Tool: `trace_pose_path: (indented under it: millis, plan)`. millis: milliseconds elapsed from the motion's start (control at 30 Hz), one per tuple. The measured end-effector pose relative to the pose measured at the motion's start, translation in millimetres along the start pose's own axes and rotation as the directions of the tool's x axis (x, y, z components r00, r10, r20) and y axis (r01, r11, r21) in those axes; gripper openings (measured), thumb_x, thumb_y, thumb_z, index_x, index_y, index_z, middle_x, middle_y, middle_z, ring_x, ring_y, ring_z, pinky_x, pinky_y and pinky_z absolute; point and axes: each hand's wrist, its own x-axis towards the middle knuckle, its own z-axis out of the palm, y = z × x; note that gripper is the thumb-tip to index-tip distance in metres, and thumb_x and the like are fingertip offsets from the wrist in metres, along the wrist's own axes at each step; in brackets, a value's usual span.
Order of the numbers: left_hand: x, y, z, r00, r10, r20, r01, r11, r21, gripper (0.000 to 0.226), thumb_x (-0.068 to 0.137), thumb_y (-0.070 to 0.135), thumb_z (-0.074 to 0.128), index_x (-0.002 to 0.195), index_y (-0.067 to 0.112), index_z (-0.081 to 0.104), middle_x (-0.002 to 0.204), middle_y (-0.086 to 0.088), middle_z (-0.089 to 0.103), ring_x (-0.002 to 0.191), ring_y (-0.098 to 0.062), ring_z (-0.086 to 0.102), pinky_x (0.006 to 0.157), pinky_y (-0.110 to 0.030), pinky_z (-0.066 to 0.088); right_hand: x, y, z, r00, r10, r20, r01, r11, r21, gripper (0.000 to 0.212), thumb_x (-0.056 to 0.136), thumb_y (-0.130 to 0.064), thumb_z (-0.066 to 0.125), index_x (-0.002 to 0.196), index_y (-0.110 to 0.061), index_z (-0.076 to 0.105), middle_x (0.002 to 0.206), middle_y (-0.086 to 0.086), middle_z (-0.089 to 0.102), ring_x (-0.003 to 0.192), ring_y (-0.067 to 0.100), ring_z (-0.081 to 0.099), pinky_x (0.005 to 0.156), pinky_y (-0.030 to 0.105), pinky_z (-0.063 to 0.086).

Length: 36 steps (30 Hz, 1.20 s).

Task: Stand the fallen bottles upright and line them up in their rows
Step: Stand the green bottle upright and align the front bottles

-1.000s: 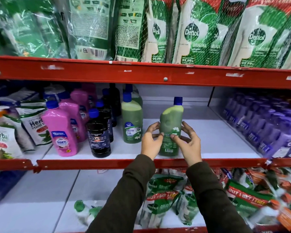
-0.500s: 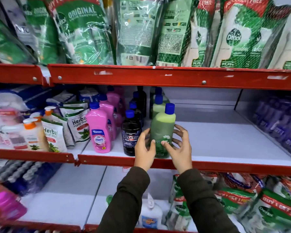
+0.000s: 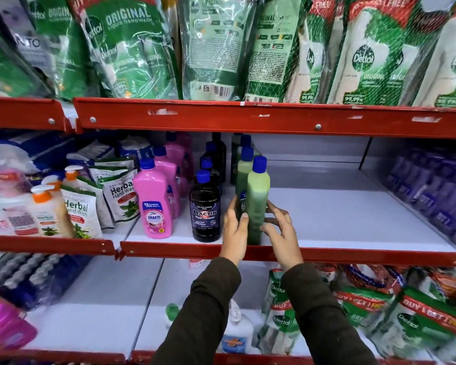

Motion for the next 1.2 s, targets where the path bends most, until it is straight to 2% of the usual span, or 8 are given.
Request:
trace_pose_path:
  millis: [67,200,433,700,800,967,1067,1200]
  plan:
    - [2.9,4.5,-3.1,0.994,-0.037,0.103,0.046,0.996,-0.081,0.059,0.105,0.01,0.038,0.158,0.027,0.017,0.162,0.004,0.028,0.15,-0.012,0.028,0.125,-0.035,0.023,0.4,-2.3,-3.3,0.999,-0.016,0.041,0.017,1.0,-0.014,0.063,0.083,-0.016,0.073,0.139,-0.033,0.05,0.125,-0.01,0.051,0.118,0.003,0.058,0.09,0.016,0.054]
    - [3.3,5.6,-4.6,0.989,-0.073,0.131,0.086,0.992,-0.096,0.057,0.104,0.011,0.042,0.156,0.028,0.024,0.162,-0.001,0.032,0.148,-0.013,0.033,0.124,-0.035,0.027,0.3,-2.2,-12.0,0.999,0.006,0.041,-0.008,0.999,0.052,0.059,0.076,-0.019,0.084,0.12,-0.034,0.049,0.126,-0.011,0.059,0.113,0.003,0.065,0.085,0.022,0.058]
    - [-2.0,4.0,0.8,0.997,-0.046,-0.057,0.046,0.999,0.009,0.045,0.103,0.025,0.047,0.147,0.028,0.037,0.147,-0.007,0.038,0.142,-0.019,0.029,0.122,-0.036,0.022,5.9,0.9,-23.3,0.989,0.035,0.141,-0.035,0.999,-0.001,0.033,0.094,-0.012,0.064,0.122,-0.023,0.05,0.129,-0.005,0.065,0.12,0.006,0.063,0.103,0.023,0.051]
    - [-6.7,9.6,6.1,0.983,-0.061,-0.172,0.065,0.998,0.018,0.03,0.097,0.048,0.031,0.123,0.038,0.043,0.124,0.003,0.042,0.122,-0.017,0.036,0.113,-0.037,0.025,17.8,1.5,-24.8,0.997,0.059,0.055,-0.052,0.991,-0.124,0.039,0.099,-0.012,0.054,0.137,-0.02,0.054,0.132,0.009,0.052,0.119,0.03,0.059,0.095,0.041,0.057]
    - [-8.8,9.5,6.6,0.977,-0.07,-0.201,0.073,0.997,0.011,0.025,0.105,0.04,0.028,0.123,0.038,0.045,0.126,0.001,0.043,0.126,-0.02,0.037,0.116,-0.042,0.025,19.7,-0.3,-22.0,0.994,0.093,0.058,-0.087,0.991,-0.098,0.039,0.102,-0.013,0.049,0.14,-0.022,0.051,0.137,0.008,0.054,0.125,0.029,0.057,0.099,0.041,0.054]
    - [-11.9,23.5,8.1,0.989,-0.088,-0.116,0.062,0.977,-0.206,0.046,0.107,0.043,0.02,0.144,0.029,0.043,0.147,0.004,0.045,0.14,-0.01,0.043,0.12,-0.032,0.033,9.9,-13.7,-6.7,0.984,0.18,0.007,-0.177,0.964,0.199,0.036,0.106,-0.04,0.027,0.131,-0.051,0.05,0.142,-0.009,0.053,0.133,0.012,0.048,0.108,0.032,0.036]
    - [-15.2,27.4,3.0,0.996,-0.092,-0.015,0.085,0.963,-0.257,0.062,0.099,0.058,0.016,0.152,0.031,0.035,0.145,0.013,0.051,0.121,0.014,0.055,0.099,-0.006,0.044,2.3,-17.4,-0.4,0.981,0.192,0.017,-0.19,0.95,0.246,0.037,0.105,-0.048,0.023,0.131,-0.055,0.048,0.144,-0.011,0.05,0.136,0.014,0.044,0.111,0.033,0.035]
    - [-25.5,26.6,-3.0,0.994,-0.103,0.023,0.105,0.968,-0.23,0.076,0.088,0.074,0.018,0.152,0.036,0.037,0.158,0.008,0.042,0.143,-0.006,0.04,0.124,-0.032,0.028,-8.8,-18.9,0.0,0.985,0.173,-0.014,-0.166,0.963,0.214,0.035,0.103,-0.053,0.024,0.128,-0.063,0.046,0.141,-0.017,0.05,0.13,0.006,0.047,0.102,0.023,0.037]
